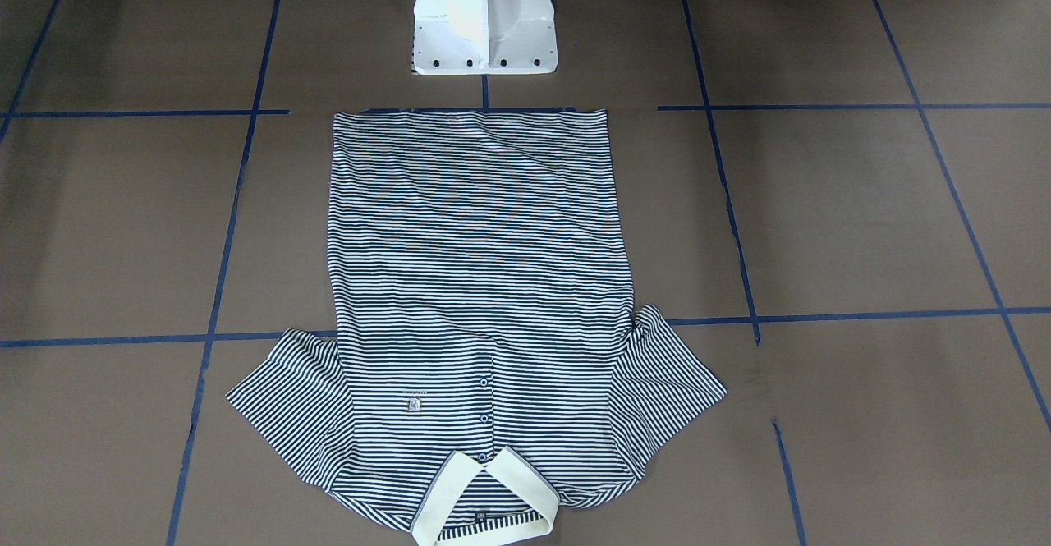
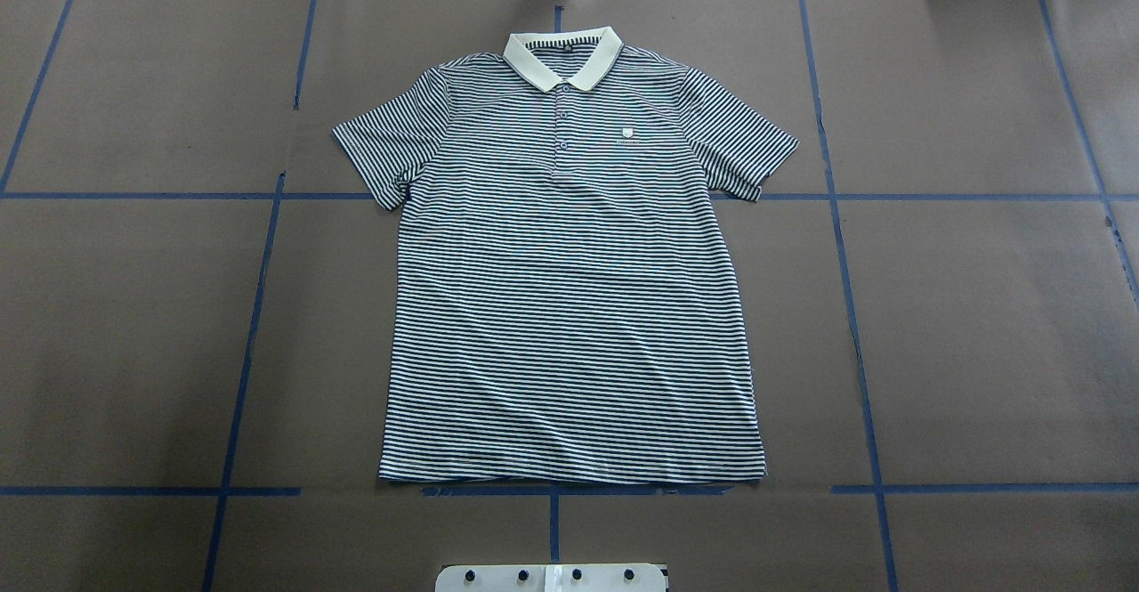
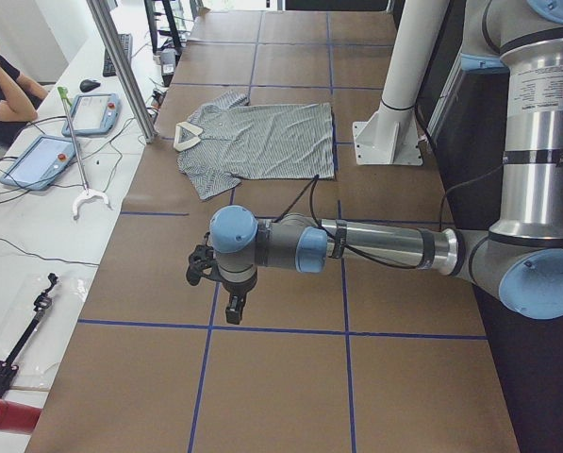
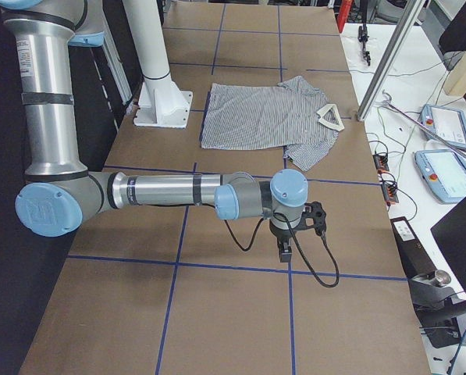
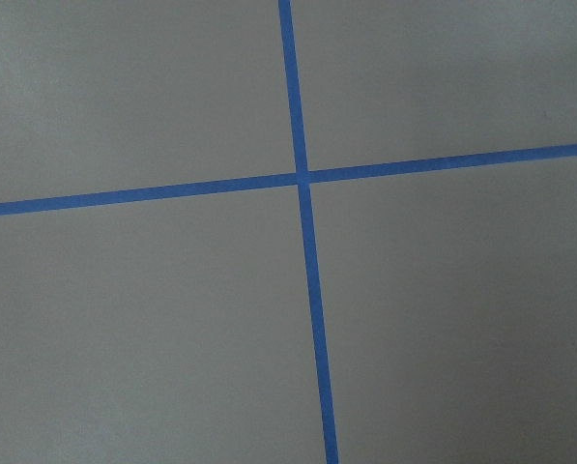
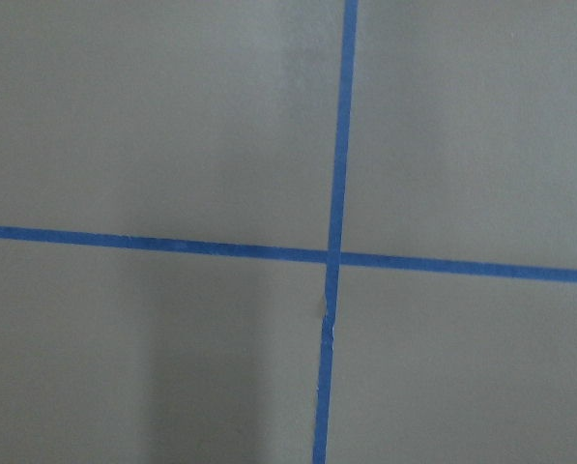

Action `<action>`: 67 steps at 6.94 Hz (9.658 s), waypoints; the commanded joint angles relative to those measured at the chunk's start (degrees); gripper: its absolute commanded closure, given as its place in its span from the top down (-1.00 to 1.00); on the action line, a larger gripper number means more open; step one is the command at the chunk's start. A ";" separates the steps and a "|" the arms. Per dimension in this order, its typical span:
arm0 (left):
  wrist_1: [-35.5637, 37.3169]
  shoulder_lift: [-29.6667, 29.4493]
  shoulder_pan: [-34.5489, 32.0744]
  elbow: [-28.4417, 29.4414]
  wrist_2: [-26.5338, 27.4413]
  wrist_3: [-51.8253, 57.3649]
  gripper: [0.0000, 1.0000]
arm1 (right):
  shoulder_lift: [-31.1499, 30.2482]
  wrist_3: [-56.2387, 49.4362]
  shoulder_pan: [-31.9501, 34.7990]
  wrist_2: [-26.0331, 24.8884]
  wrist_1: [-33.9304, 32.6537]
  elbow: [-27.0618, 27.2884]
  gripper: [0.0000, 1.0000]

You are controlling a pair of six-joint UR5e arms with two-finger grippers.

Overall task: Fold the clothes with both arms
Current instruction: 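Move the right arm in toward the shirt's sleeve nearest it, then lower the right gripper and grasp the sleeve nearest it, then fold the held sleeve inward over the shirt body with the right gripper, then grasp the sleeve nearest the left gripper and fold it inward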

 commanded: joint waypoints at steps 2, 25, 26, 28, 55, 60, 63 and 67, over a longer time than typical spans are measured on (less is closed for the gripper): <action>-6.72 -6.70 1.32 0.28 -0.29 0.11 1.00 | 11.26 12.86 -13.43 -1.90 14.78 -5.71 1.00; -25.50 -14.98 16.79 5.47 9.82 -30.48 1.00 | 33.11 44.01 -37.01 -21.60 20.79 -25.35 -1.00; -25.50 -14.98 16.62 5.47 9.82 -30.57 1.00 | 33.20 44.10 -37.01 -21.60 20.87 -25.18 -1.00; -25.59 -14.98 16.62 5.39 9.91 -30.57 1.00 | 34.34 44.36 -37.01 -19.51 20.61 -22.56 -1.00; -36.31 -37.04 45.10 32.54 42.87 -75.04 0.78 | 39.70 39.35 -32.00 -7.45 -4.35 -13.84 1.00; -36.23 -37.57 45.27 32.54 42.87 -74.08 -0.38 | 39.62 39.35 -32.00 -7.54 -4.35 -13.84 1.00; -35.96 -38.18 45.18 32.11 42.87 -74.16 -1.00 | 39.53 39.35 -32.00 -7.54 -4.35 -13.84 1.00; -22.96 -45.64 45.27 26.22 41.64 -78.00 -1.00 | 38.65 39.27 -32.00 -7.62 -2.86 -13.84 1.00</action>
